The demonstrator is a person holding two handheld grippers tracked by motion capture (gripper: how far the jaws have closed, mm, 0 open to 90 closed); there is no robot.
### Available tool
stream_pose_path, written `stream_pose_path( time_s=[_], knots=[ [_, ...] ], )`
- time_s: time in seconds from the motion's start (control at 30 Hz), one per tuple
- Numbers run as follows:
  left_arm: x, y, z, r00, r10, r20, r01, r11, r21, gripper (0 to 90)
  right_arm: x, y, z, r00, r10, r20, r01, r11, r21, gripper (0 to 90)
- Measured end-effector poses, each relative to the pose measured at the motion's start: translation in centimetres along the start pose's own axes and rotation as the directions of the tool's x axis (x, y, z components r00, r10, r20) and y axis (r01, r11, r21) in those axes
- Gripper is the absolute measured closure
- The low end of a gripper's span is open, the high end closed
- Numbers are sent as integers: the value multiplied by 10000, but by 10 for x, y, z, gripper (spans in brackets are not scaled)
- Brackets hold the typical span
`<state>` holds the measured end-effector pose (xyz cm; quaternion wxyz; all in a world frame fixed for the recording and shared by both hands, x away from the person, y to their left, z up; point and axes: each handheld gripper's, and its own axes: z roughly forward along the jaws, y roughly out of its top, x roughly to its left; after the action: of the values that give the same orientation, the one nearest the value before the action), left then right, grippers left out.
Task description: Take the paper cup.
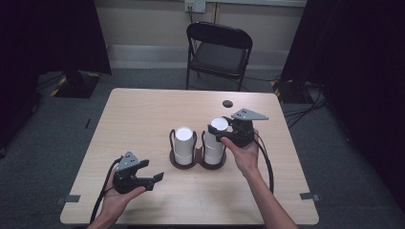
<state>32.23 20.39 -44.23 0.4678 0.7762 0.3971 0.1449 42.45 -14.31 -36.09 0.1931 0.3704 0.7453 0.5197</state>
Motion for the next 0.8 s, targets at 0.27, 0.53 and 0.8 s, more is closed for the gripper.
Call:
stream_pose_path(
  time_s=[0.27,0.53,0.8],
  knots=[
    [-4,1,1,10000,57,-29,-58,9999,-155,251,-2,3,-5,9999,123,16,-122,9998,-185,345],
    [-2,0,4,9993,-181,330,187,9997,-179,303,-3,10,-9,9997,232,13,-231,9990,-373,346],
    [-5,4,5,9973,-34,729,62,9992,-394,348,-2,18,-19,9996,282,-76,-286,9974,-662,346]
  ],
)
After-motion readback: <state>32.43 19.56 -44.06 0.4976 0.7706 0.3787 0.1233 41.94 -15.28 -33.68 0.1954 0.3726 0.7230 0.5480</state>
